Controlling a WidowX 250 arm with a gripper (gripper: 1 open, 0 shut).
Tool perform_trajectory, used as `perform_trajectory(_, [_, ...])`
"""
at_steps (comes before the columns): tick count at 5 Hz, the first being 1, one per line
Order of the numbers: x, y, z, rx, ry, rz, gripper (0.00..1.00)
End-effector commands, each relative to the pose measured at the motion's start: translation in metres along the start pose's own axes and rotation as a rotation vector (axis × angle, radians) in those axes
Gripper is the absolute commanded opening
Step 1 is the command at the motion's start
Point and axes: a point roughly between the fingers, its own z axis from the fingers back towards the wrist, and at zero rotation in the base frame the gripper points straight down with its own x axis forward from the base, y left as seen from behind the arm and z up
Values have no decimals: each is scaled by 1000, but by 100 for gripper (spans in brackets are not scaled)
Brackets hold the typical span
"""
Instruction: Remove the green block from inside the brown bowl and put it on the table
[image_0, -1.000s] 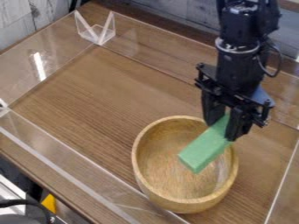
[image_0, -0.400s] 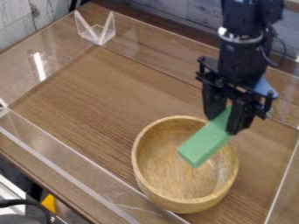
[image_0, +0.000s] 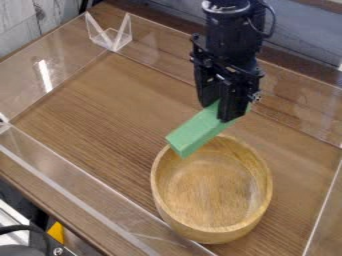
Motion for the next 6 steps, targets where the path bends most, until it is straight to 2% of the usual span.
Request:
perform_trajectory(1, [24,8,7,39,-70,-34,0])
perform_trajectory(3, [52,22,-4,80,-110,-67,0])
perform_trajectory(5, [72,13,-3,110,-138,-188,0])
perform_trajectory(6, [92,19,-14,124,-155,-184,0])
